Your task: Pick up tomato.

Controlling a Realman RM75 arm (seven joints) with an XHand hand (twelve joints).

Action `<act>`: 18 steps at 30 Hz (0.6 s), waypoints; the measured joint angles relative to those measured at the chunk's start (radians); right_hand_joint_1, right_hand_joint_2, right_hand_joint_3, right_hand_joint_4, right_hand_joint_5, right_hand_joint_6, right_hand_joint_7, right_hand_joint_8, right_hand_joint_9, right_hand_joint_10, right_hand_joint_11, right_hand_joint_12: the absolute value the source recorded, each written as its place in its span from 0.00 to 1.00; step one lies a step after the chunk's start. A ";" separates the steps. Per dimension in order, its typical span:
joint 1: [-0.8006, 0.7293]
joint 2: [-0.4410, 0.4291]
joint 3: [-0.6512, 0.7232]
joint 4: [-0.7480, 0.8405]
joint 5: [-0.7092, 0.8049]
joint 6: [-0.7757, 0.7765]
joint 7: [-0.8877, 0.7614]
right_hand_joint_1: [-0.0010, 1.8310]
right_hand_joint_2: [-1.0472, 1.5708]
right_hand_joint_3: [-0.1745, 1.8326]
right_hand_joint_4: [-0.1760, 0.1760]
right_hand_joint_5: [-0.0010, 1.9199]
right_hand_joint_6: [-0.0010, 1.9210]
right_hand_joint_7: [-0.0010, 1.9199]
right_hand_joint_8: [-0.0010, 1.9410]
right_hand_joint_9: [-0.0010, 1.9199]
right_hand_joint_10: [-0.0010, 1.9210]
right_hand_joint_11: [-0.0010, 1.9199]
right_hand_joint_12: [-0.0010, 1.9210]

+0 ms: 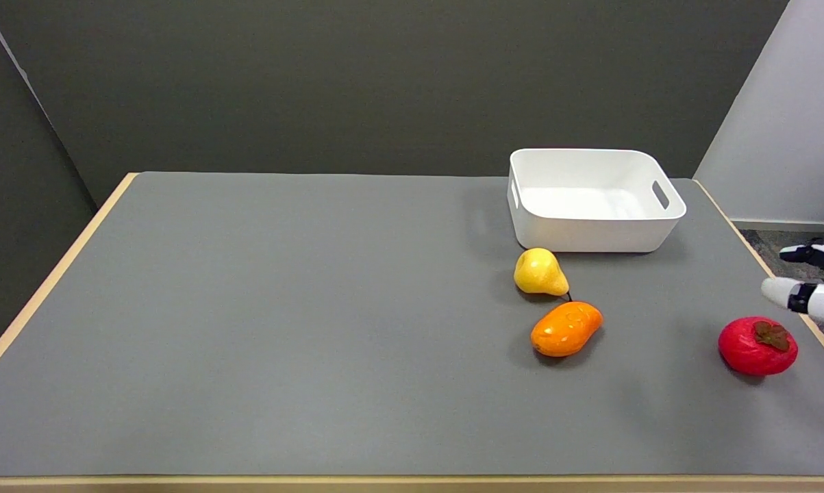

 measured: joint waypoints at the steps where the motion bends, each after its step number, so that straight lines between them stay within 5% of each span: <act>1: 0.002 0.003 0.002 0.000 0.015 -0.016 -0.010 0.10 0.58 0.54 0.67 0.02 0.18 0.02 0.09 0.00 0.15 0.00 0.49; 10: 0.060 0.004 0.051 -0.002 0.148 -0.229 -0.154 0.11 0.59 0.53 0.58 0.02 0.05 0.00 0.00 0.00 0.00 0.00 0.35; 18: 0.119 -0.019 0.109 -0.005 0.262 -0.395 -0.276 0.12 0.59 0.52 0.52 0.01 0.04 0.00 0.00 0.00 0.00 0.00 0.31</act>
